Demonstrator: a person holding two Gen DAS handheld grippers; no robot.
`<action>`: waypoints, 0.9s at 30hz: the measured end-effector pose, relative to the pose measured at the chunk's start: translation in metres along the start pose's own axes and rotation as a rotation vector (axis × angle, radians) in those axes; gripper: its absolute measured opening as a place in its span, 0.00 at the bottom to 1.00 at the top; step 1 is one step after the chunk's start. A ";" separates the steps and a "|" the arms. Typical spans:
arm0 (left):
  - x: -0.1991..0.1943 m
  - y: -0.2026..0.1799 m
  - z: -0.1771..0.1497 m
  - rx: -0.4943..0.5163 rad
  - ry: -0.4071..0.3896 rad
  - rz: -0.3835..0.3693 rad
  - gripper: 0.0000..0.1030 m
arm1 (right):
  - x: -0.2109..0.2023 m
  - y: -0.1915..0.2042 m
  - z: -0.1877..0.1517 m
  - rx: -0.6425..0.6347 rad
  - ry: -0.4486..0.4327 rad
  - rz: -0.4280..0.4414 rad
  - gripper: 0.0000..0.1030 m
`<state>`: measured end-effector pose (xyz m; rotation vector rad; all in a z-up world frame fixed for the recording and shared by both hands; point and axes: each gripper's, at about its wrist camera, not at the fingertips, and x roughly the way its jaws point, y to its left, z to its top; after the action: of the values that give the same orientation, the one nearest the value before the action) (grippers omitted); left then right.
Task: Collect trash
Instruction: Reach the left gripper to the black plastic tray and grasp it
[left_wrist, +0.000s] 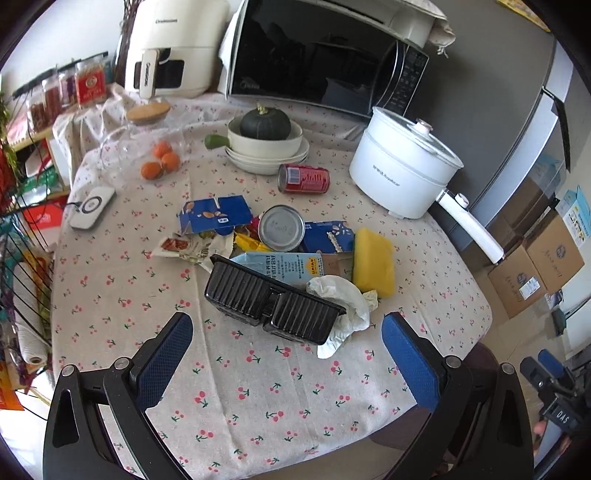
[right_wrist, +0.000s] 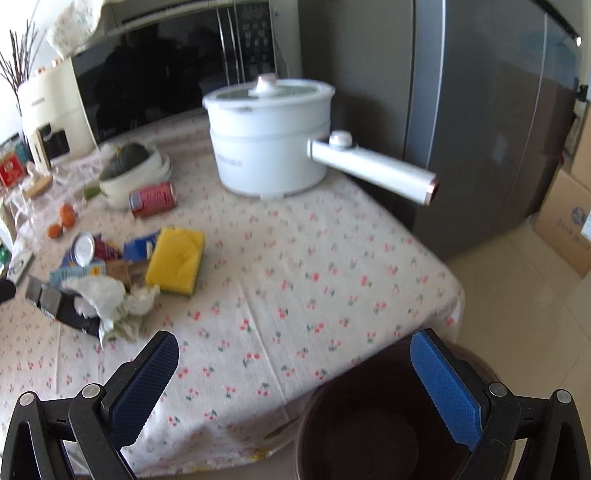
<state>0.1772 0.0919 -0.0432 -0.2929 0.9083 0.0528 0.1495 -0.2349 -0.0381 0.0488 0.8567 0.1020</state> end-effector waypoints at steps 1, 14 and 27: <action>0.009 0.002 0.004 -0.020 0.009 0.007 1.00 | 0.005 -0.001 0.001 0.022 0.012 0.013 1.00; 0.058 0.019 0.005 -0.116 0.070 0.112 0.96 | 0.027 0.013 0.019 0.061 0.021 0.027 1.00; 0.043 0.089 -0.023 -0.158 0.166 0.146 0.72 | 0.041 0.042 0.008 0.002 0.063 0.033 1.00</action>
<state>0.1711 0.1677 -0.1103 -0.3815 1.0921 0.2384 0.1796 -0.1887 -0.0602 0.0622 0.9189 0.1344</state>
